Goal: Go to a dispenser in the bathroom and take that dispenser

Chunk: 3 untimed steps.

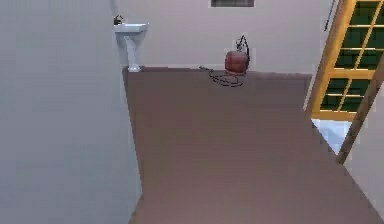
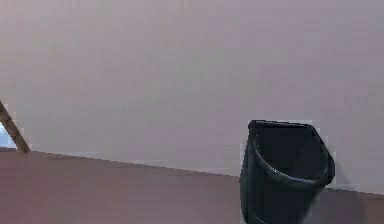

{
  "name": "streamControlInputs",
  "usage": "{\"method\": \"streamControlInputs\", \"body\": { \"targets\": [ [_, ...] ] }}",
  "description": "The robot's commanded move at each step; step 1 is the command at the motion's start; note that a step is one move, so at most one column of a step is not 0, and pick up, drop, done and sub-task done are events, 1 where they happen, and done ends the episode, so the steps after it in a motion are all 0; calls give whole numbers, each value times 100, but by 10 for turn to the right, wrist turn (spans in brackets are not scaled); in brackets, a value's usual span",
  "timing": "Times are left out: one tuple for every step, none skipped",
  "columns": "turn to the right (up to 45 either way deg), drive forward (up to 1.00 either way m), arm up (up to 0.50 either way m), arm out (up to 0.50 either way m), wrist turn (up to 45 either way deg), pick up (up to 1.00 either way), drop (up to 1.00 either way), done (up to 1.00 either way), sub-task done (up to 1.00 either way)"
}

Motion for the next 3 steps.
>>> {"method": "streamControlInputs", "body": {
  "targets": [
    [0,100,0,0,0,0,0,0,0],
    [0,40,0,0,0,0,0,0,0],
    [-330,0,0,0,0,0,0,0,0]
  ]
}}
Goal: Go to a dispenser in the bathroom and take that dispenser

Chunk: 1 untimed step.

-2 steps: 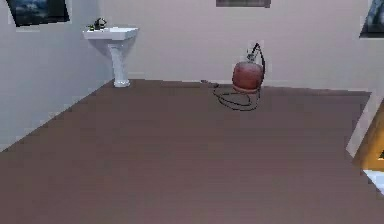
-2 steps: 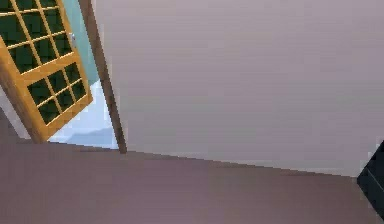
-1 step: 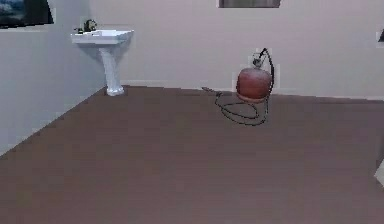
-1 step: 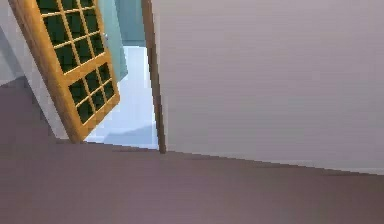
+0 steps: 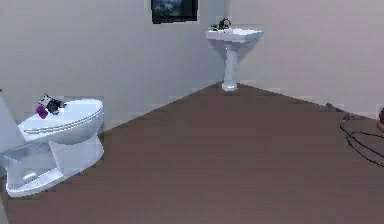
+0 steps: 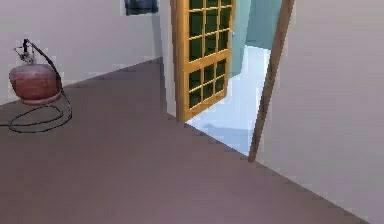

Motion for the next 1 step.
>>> {"method": "streamControlInputs", "body": {
  "targets": [
    [0,35,0,0,0,0,0,0,0]
  ]
}}
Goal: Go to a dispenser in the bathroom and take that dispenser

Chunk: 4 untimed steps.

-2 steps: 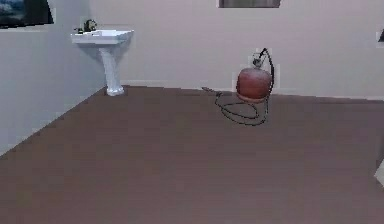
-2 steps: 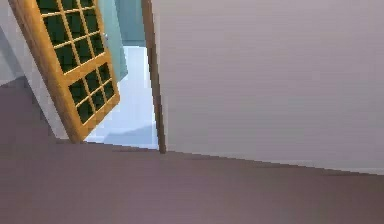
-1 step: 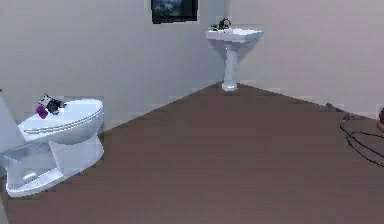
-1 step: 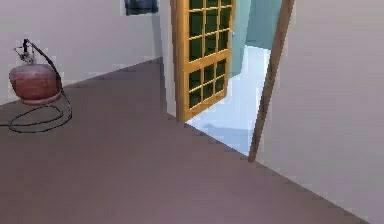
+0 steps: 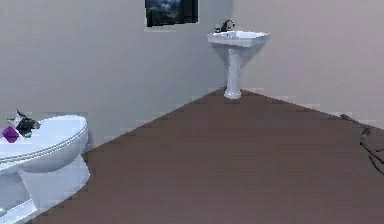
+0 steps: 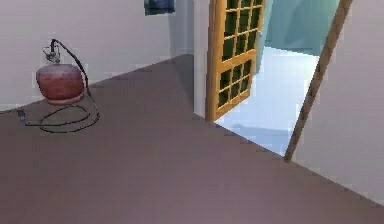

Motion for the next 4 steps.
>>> {"method": "streamControlInputs", "body": {
  "targets": [
    [-450,0,0,0,0,0,0,0,0],
    [0,100,0,0,0,0,0,0,0],
    [-450,0,0,0,0,0,0,0,0],
    [-420,0,0,0,0,0,0,0,0]
  ]
}}
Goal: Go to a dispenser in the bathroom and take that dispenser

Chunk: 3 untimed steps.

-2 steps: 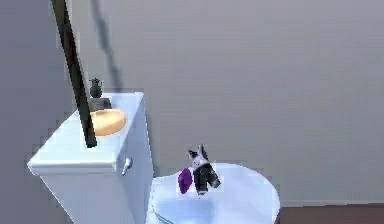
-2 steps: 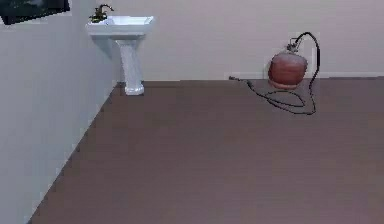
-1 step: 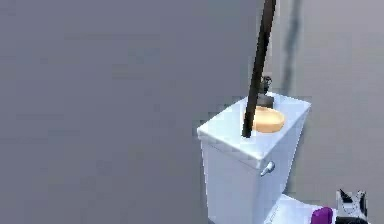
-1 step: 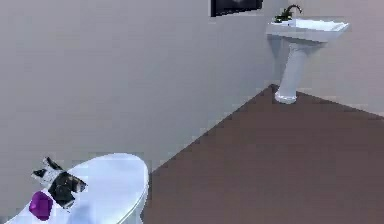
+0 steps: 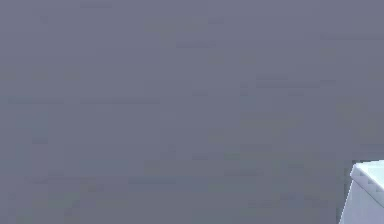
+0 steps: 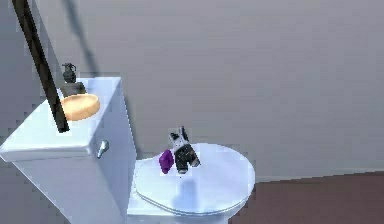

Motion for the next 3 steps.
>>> {"method": "streamControlInputs", "body": {
  "targets": [
    [0,0,50,0,0,0,0,0,0],
    [0,0,14,0,0,0,0,0,0],
    [0,0,0,48,0,0,0,0,0]
  ]
}}
